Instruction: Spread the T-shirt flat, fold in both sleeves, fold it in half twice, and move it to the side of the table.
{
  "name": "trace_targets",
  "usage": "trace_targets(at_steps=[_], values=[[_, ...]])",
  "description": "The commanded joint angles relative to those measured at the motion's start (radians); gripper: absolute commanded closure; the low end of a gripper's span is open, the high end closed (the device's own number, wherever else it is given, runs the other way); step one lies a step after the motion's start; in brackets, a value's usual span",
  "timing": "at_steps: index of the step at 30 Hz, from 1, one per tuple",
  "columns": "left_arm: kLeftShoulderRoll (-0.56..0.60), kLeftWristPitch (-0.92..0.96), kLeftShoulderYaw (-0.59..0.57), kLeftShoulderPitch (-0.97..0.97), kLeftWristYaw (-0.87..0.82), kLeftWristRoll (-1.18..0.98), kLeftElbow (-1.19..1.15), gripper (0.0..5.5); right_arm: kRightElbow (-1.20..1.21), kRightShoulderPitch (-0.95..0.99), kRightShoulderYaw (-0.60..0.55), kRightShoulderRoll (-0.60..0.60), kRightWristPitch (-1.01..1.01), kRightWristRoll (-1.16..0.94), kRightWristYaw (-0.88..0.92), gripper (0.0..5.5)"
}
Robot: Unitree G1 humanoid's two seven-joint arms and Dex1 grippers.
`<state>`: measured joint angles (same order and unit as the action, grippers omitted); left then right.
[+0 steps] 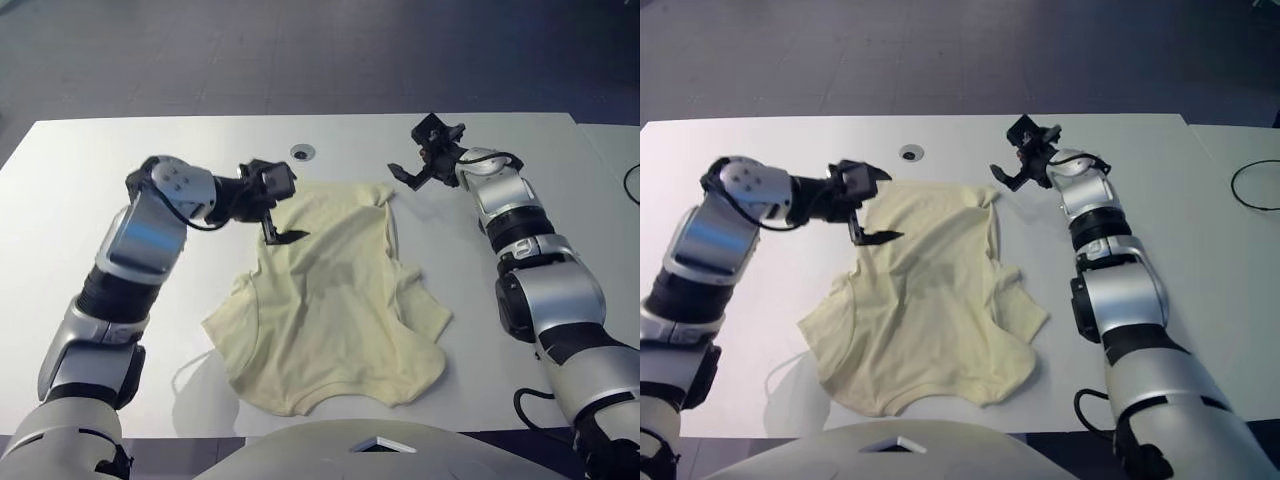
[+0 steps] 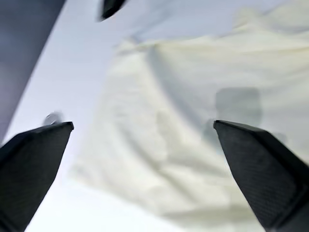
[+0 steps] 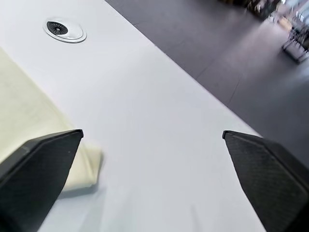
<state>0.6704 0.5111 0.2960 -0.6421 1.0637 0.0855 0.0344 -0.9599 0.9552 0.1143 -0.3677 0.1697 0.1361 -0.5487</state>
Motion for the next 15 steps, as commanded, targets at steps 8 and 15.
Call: trace_targets(at_steps=[8, 15], values=[[-0.273, -0.449, 0.097, -0.316, -0.398, 0.212, -0.949, 0.10, 0.206, -0.124, 0.034, 0.035, 0.205, -0.012, -0.050, 0.12], [-0.319, -0.554, 0.086, -0.384, -0.518, 0.244, -1.236, 0.10, 0.337, -0.169, 0.048, 0.018, 0.295, -0.010, -0.085, 0.12]])
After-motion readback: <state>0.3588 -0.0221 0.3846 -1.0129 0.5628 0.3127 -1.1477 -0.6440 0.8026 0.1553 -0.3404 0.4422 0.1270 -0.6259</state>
